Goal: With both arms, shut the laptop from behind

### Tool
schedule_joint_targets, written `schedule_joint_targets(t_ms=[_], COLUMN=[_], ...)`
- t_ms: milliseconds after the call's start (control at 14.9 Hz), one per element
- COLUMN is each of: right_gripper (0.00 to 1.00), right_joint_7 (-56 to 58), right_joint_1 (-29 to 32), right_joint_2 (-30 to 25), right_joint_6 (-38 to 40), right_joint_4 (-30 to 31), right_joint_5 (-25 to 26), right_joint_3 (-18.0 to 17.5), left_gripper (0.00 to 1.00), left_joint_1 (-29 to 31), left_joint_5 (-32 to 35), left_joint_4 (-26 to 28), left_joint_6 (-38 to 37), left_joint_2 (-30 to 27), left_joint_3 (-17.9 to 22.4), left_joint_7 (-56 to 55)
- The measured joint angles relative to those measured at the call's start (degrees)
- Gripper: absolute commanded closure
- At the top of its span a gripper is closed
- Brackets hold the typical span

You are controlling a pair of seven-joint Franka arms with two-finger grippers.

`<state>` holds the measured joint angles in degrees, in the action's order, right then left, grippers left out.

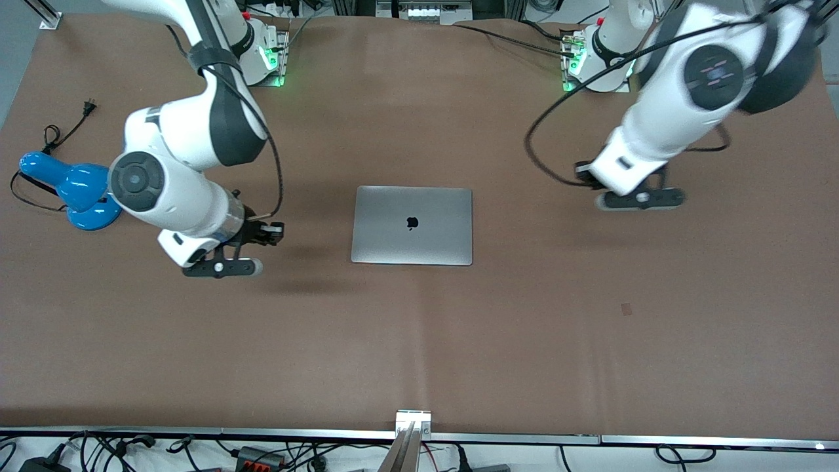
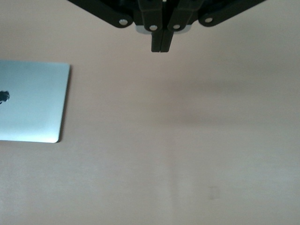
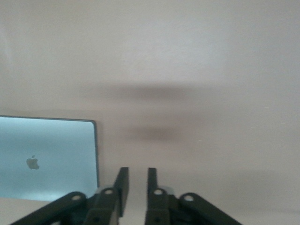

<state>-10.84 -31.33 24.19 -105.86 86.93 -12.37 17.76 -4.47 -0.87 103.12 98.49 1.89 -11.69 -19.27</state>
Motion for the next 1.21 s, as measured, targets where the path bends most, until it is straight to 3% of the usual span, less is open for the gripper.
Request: schedule_joint_targets(t_ms=[269,538,606,740,808,875,942,1077,1212], right_gripper=[0.0,0.0,0.0,0.0,0.0,0.0,0.0,0.0,0.0], right_joint_7=[0.19,0.41,0.41,0.41,0.41,0.58,1.0,3.11,5.49], right_joint_1=[0.13,1.12,2.82,9.9,13.93,17.44,20.61,26.29,29.17], right_joint_2=[-1.24,-1.77,-2.24,-3.97,-4.96,-5.91,-6.73,-7.95,-8.46], right_joint_6=[6.51,7.83,7.86,7.89,7.92,7.97,8.0,8.14,8.39], right_joint_4=[-5.76,-9.92,-10.31,-10.65,-10.67,-10.67,-10.69,-10.69,-10.68], right_joint_5=[0.15,2.25,2.39,3.28,4.73,6.59,8.35,9.83,10.08], right_joint_3=[4.8,8.06,6.91,0.34,-3.29,-6.28,-8.97,-13.63,-15.4], left_gripper=[1.0,0.93,0.85,0.76,0.6,0.21,0.0,0.0,0.0], left_joint_1=[0.03,0.0,-0.12,-0.18,-0.18,-0.18,-0.18,-0.17,-0.16], left_joint_5=[-0.34,-0.38,-0.38,-0.39,-0.39,-0.39,-0.39,-0.39,-0.39], left_joint_4=[-0.05,-0.08,-0.06,0.06,0.12,0.15,0.16,0.17,0.16], left_joint_6=[-4.38,-7.0,-7.16,-7.43,-7.47,-7.48,-7.48,-7.47,-7.29], left_joint_2=[-6.75,-8.12,-8.05,-7.99,-7.97,-7.94,-7.91,-7.79,-7.65], left_joint_3=[6.18,8.95,8.95,9.02,9.08,9.13,9.2,9.4,9.53], left_joint_7=[5.39,7.25,7.25,7.24,7.23,7.21,7.19,7.18,7.18])
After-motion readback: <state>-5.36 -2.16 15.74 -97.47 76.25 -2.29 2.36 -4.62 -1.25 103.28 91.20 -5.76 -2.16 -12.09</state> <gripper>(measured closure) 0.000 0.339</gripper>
